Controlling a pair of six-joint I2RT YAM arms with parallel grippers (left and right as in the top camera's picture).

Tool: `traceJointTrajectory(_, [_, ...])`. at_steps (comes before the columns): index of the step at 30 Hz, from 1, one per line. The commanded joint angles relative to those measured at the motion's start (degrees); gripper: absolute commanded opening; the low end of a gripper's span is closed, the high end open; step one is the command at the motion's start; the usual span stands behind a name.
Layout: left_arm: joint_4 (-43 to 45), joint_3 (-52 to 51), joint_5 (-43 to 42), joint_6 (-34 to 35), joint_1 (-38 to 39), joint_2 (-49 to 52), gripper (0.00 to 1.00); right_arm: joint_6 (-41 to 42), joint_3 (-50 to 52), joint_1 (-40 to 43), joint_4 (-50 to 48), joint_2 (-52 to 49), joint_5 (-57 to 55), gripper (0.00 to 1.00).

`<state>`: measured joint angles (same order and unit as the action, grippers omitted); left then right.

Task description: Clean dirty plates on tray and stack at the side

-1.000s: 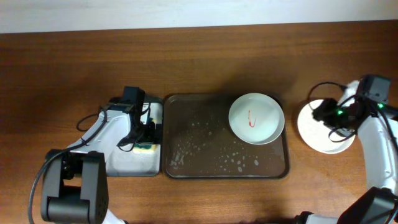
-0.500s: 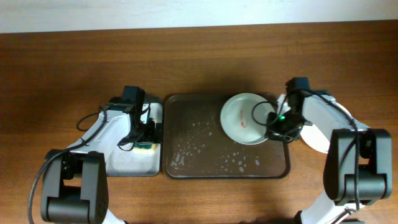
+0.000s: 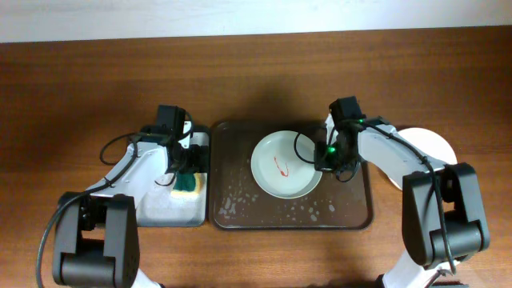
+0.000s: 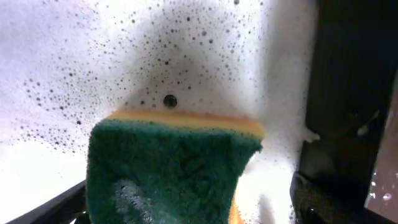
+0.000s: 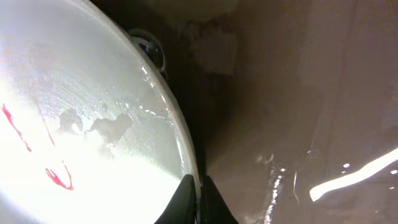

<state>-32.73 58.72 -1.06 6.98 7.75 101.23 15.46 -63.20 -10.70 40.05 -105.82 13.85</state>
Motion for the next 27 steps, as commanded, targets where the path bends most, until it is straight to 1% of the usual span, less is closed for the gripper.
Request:
traceJointTrajectory(1, [1.05, 0.13, 0.0, -0.17, 0.09, -0.96, 0.8, 0.07, 0.28, -0.66, 0.5, -0.33, -0.59, 0.04])
traceJointTrajectory(3, [1.6, 0.02, 0.02, -0.17, 0.09, -0.92, 0.58, 0.07, 0.28, -0.63, 0.5, -0.33, -0.59, 0.04])
traceJointTrajectory(4, [1.66, -0.26, 0.0, -0.17, 0.09, -0.9, 0.41, 0.07, 0.28, -0.63, 0.5, -0.33, -0.59, 0.04])
traceJointTrajectory(5, [1.64, -0.74, 0.0, -0.17, 0.09, -0.9, 0.18, 0.07, 0.28, -0.63, 0.5, -0.33, -0.59, 0.04])
traceJointTrajectory(6, [1.64, -1.2, 0.02, -0.17, 0.09, -0.9, 0.0, 0.04, 0.28, -0.63, 0.52, -0.33, -0.59, 0.04])
traceJointTrajectory(8, [1.9, -0.87, 1.4, -0.2, -0.02, -0.98, 0.0, 0.04, 0.28, -0.63, 0.46, -0.33, -0.61, 0.04])
traceJointTrajectory(9, [0.76, 0.48, 2.38, -0.22, -0.02, -1.09, 0.19, 0.04, 0.28, -0.63, 0.46, -0.33, -0.61, 0.04])
traceJointTrajectory(10, [-1.36, 1.73, 2.36, -0.22, -0.02, -1.25, 0.67, 0.04, 0.28, -0.63, 0.46, -0.33, -0.61, 0.04])
traceJointTrajectory(11, [-3.32, 2.27, 2.34, -0.2, -0.02, -1.31, 0.75, 0.04, 0.28, -0.63, 0.46, -0.33, -0.59, 0.04])
traceJointTrajectory(12, [-5.38, 2.32, 1.86, -0.2, -0.02, -1.31, 0.76, 0.04, 0.28, -0.63, 0.46, -0.33, -0.61, 0.04])
traceJointTrajectory(13, [-6.93, 2.32, 1.77, -0.2, -0.02, -1.31, 0.73, 0.04, 0.28, -0.63, 0.46, -0.33, -0.61, 0.04])
traceJointTrajectory(14, [-9.09, 2.29, 0.42, -0.2, 0.0, -1.31, 0.67, 0.04, 0.28, -0.63, 0.46, -0.33, -0.61, 0.04])
traceJointTrajectory(15, [-9.86, 2.29, -0.68, -0.2, -0.02, -1.29, 0.58, 0.04, 0.28, -0.63, 0.46, -0.33, -0.61, 0.04])
traceJointTrajectory(16, [-9.86, 2.29, -0.7, -0.2, 0.04, -1.29, 0.34, 0.04, 0.28, -0.63, 0.46, -0.33, -0.61, 0.04])
traceJointTrajectory(17, [-10.14, 2.29, -1.03, -0.17, 0.13, -1.29, 0.15, 0.04, 0.28, -0.63, 0.46, -0.33, -0.61, 0.04])
traceJointTrajectory(18, [-10.91, 2.29, -1.73, -0.17, 0.13, -1.29, 0.0, 0.04, 0.28, -0.63, 0.48, -0.33, -0.61, 0.04])
traceJointTrajectory(21, [-11.67, 2.32, -4.33, -0.24, 0.09, -1.29, 0.0, 0.04, 0.31, -0.63, 0.44, -0.33, -0.61, 0.04])
traceJointTrajectory(23, [-11.5, 4.2, -3.45, -0.63, -0.42, -1.33, 0.0, 0.04, 0.28, -0.57, 0.46, -0.33, -0.61, 0.04])
traceJointTrajectory(24, [-10.99, 6.73, -1.07, -0.61, -1.27, -2.03, 0.0, 0.04, 0.28, -0.57, 0.44, -0.33, -0.61, 0.04])
traceJointTrajectory(25, [-8.79, 8.13, 3.34, -0.61, -1.42, -3.58, 0.0, 0.04, 0.28, -0.59, 0.44, -0.33, -0.61, 0.04])
traceJointTrajectory(27, [-2.27, 8.26, 9.88, -0.61, -1.4, -7.91, 0.0, 0.04, 0.28, -0.57, 0.44, -0.33, -0.63, 0.04])
